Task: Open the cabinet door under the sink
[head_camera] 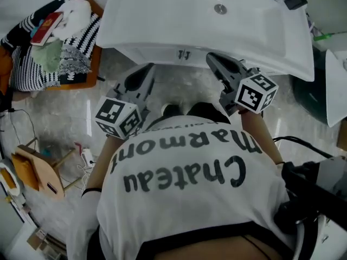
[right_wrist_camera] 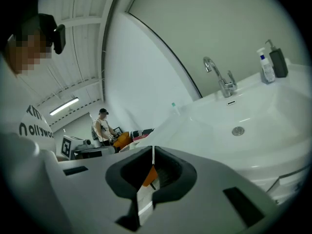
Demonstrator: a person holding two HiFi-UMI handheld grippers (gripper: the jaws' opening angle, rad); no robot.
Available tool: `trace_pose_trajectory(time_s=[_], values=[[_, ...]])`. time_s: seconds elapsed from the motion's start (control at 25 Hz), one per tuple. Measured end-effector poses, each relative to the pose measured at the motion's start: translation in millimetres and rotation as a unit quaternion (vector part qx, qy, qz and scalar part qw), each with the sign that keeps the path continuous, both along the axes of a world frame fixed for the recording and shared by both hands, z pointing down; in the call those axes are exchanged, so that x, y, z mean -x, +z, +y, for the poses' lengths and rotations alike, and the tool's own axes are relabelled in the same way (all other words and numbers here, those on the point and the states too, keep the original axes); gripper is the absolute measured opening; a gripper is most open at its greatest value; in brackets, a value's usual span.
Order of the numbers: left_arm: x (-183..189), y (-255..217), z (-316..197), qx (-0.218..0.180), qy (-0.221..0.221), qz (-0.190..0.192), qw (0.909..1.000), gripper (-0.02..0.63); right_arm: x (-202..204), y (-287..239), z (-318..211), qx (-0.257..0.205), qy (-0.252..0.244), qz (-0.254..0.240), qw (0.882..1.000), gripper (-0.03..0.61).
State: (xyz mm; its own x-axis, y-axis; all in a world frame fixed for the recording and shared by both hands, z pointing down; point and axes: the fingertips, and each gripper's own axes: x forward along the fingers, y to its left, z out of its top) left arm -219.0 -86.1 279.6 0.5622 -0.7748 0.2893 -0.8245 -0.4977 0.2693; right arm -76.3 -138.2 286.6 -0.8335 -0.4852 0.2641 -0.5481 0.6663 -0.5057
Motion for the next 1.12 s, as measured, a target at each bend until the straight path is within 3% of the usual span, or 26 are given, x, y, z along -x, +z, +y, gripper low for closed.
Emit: trace_pose_trajectory(time_s=[0.12,0.32,0.44,0.52,0.6,0.8,1.12], values=[[-12.3,22.6,-5.6,0.02,0.033,0.011,0.9992,0.008,-5.7,10.7,7.7,-0.001,0.012,-0.001,1.0,0.021],[-40.1,52.0,-6.7,0.002,0.078,0.028,0.9966,0.008,-9.7,40.4,12.6,0.033,0.029,-0.025,0.999,0.021],[-60.2,102.1,5.5,0.046,0.129,0.005,0.9905,0.008,-16.6,78.9,16.7,0.068,0.043,-0.045,0.996,0.021],[-72.1,135.8,13.4,0.083,0.155,0.002,0.9844,0.008,-19.1,110.7,21.2,0.085,0.043,-0.036,0.995,0.021],[-83.4,160.7,14.6,0.094,0.166,0.007,0.9816,0.008,-21.9,142.6,21.8,0.094,0.037,-0.021,0.995,0.021],[-95.4,222.4,-0.2,0.106,0.141,0.022,0.9841,0.008,-23.9,207.1,0.8,0.092,0.022,0.008,0.995,0.021],[-96.1,290.7,-32.6,0.102,0.113,0.006,0.9882,0.008,-15.9,279.9,-17.0,0.093,0.051,-0.019,0.994,0.021]])
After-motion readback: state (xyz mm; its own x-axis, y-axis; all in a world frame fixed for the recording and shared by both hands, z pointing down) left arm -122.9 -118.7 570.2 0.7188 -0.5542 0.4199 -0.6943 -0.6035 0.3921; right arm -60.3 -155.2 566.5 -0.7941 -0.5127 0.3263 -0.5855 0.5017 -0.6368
